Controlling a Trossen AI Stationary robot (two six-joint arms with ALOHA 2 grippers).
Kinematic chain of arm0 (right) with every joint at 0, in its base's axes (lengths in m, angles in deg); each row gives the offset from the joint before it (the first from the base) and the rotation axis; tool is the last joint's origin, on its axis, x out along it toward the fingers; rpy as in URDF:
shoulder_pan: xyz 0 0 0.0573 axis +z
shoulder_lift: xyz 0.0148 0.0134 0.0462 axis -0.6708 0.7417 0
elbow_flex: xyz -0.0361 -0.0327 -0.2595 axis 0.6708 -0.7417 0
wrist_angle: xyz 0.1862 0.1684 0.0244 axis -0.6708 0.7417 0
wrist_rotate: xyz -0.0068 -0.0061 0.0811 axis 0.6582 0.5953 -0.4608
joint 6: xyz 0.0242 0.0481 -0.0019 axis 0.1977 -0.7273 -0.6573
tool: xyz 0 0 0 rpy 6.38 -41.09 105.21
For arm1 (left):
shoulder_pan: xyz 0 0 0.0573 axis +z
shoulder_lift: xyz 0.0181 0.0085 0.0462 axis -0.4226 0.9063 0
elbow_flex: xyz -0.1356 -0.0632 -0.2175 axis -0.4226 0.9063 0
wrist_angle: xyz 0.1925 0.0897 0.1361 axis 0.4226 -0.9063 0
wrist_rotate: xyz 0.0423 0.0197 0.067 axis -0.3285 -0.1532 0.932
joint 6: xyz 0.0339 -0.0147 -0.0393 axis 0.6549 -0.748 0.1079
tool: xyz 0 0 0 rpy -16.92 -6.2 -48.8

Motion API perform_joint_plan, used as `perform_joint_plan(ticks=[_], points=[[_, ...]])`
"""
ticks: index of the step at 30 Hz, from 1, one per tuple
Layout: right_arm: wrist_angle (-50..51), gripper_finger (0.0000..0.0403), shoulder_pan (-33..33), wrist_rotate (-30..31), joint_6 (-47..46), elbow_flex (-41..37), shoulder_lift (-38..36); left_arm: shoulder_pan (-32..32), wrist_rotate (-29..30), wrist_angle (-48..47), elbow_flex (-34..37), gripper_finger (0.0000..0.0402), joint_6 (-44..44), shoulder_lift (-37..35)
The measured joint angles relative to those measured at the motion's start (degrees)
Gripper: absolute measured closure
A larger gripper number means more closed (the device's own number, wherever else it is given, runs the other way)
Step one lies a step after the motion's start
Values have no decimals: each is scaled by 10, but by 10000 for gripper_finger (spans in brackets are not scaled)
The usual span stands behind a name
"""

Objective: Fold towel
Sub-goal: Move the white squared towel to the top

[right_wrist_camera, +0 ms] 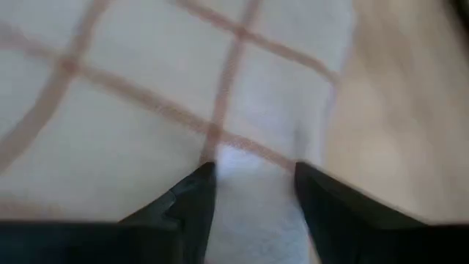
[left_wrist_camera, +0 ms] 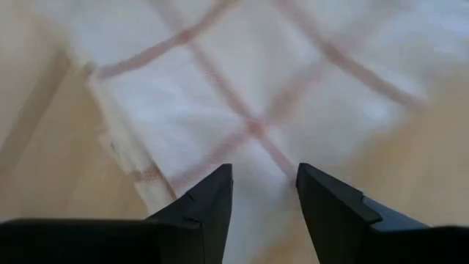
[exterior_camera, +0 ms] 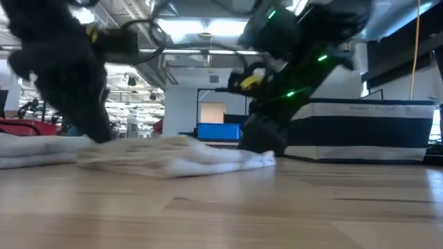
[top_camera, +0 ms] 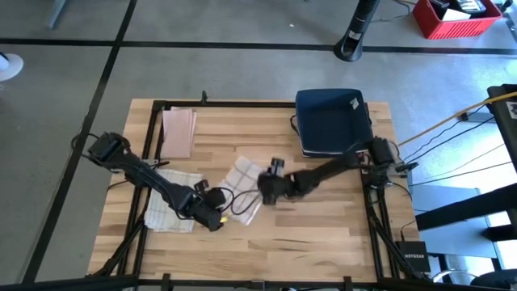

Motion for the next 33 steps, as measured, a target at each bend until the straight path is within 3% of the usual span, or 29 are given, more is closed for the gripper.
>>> perform_joint_plan(ticks=[3,7,11,13,16,20,25,29,33], points=[[-4,217,-44,4,49,9,0,10,-1,-7,-22,254,35,-18],[67,217,-61,2,59,40,-41,35,9,6,-42,254,118,-40],[125,217,-36,-63,44,47,-120,76,-2,34,-46,254,211,-44],[144,217,-12,-105,31,47,-151,106,-35,60,-46,254,270,-33],[155,217,29,-112,-9,38,-185,155,-97,102,-45,254,355,-7],[163,217,90,-66,-73,5,-209,209,-139,123,-45,254,445,32],[180,217,151,25,-170,-22,-225,264,-161,122,-45,254,485,77],[236,217,176,94,-253,-24,-226,298,-157,114,-46,254,481,83],[281,217,185,108,-308,-24,-226,333,-113,88,-47,254,468,82]])
